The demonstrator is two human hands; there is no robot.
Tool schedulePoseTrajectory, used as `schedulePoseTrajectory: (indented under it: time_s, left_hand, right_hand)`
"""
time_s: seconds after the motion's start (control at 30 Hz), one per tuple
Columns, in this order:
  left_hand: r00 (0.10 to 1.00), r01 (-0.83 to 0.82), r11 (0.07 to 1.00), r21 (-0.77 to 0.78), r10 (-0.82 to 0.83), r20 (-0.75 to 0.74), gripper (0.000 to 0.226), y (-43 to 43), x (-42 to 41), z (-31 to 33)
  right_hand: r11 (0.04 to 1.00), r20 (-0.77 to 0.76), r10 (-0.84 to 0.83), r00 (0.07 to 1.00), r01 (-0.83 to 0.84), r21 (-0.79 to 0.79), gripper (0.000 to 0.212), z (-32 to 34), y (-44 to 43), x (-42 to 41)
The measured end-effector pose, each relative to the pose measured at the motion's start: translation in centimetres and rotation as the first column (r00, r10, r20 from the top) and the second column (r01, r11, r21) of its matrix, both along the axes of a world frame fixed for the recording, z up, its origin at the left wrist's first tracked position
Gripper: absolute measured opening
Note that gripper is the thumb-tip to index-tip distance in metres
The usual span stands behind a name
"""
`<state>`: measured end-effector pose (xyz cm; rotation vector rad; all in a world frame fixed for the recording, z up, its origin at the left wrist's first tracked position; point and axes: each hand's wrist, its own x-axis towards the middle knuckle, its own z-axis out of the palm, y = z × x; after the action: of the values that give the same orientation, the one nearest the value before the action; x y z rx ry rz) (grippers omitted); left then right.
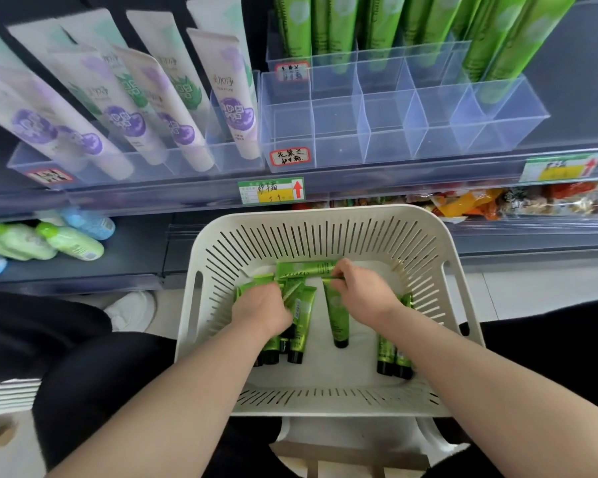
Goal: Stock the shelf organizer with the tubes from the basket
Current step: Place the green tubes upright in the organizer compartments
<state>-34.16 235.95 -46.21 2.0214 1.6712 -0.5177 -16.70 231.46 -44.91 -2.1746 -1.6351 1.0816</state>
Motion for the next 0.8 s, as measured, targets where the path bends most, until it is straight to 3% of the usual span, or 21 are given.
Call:
schedulePoseTrajectory:
  time_s: [0.07, 0.17, 0.27, 0.4, 0.53, 0.7, 0.8]
  left_hand:
    - [0.986, -0.08, 0.996, -0.038, 0.084, 0.144, 0.011, 0.0, 0.0, 0.8]
    - [0.869, -0.235, 0.964, -0.126, 0.267, 0.416, 0.015, -0.1, 0.2, 2.3]
    - [0.797, -0.278, 0.953, -0.119, 0.298, 0.525, 0.03, -0.1, 0.9, 4.4]
    - [0.767, -0.219, 0.975, -0.043, 0.199, 0.61, 0.019, -0.1, 2.8, 8.6]
    - [0.677, -0.203, 0.963, 0.175, 0.009, 0.736, 0.019, 0.8, 5.5, 14.2]
    - [0.533, -0.276, 0.895, 0.35, -0.16, 0.831, 0.022, 3.0, 9.7, 20.9]
    - [0.511, -0.307, 0.835, 0.456, -0.26, 0.819, 0.024, 4.6, 12.6, 24.0]
  right_hand:
    - [0.999, 0.015, -0.009, 1.0, 0.009, 0.044, 0.019, 1.1, -0.2, 0.3]
    - [0.99, 0.042, 0.0, 0.999, -0.006, 0.138, 0.022, 3.1, -0.5, 0.6]
    - [0.972, 0.067, -0.006, 0.998, -0.01, 0.233, 0.021, 5.4, -0.9, 0.9]
    - [0.927, 0.088, -0.056, 0.995, 0.019, 0.374, 0.018, 9.2, -1.3, 2.0]
    - [0.823, 0.127, -0.131, 0.983, 0.036, 0.566, 0.019, 13.8, -2.0, 4.0]
    - [0.686, 0.176, -0.243, 0.954, 0.041, 0.726, 0.018, 19.9, -1.7, 7.6]
    - [0.607, 0.2, -0.328, 0.923, 0.044, 0.794, 0.019, 22.6, -1.0, 9.9]
